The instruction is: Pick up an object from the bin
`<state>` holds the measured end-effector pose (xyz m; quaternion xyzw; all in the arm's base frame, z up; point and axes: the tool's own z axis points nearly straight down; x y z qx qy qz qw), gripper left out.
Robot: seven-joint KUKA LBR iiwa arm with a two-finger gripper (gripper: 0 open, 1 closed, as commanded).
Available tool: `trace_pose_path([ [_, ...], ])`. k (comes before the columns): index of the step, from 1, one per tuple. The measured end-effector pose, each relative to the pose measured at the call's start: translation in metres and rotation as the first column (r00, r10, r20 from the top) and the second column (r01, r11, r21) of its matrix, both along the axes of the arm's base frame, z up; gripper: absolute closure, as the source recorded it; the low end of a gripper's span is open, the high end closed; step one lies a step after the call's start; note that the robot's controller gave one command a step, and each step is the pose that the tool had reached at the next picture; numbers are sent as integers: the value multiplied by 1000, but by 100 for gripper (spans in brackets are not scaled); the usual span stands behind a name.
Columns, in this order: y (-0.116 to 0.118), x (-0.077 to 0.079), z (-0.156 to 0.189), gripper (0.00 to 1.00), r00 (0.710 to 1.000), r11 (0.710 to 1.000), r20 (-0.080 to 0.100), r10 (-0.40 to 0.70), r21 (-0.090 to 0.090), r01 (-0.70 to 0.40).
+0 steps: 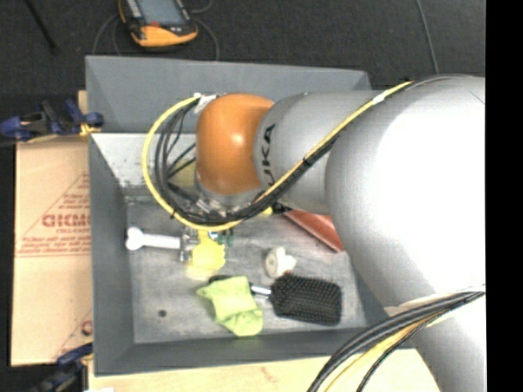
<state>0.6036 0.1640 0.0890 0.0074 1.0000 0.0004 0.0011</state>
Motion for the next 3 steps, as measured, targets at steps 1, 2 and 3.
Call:
trace_pose_path([
  [1, -1, -8, 23, 100, 993, 993, -2, 120, -2, -120],
  [2, 16, -10, 34, 100, 894, 894, 6, 449, -3, -449],
  [3, 4, -9, 65, 100, 905, 905, -3, 425, 1, -425],
])
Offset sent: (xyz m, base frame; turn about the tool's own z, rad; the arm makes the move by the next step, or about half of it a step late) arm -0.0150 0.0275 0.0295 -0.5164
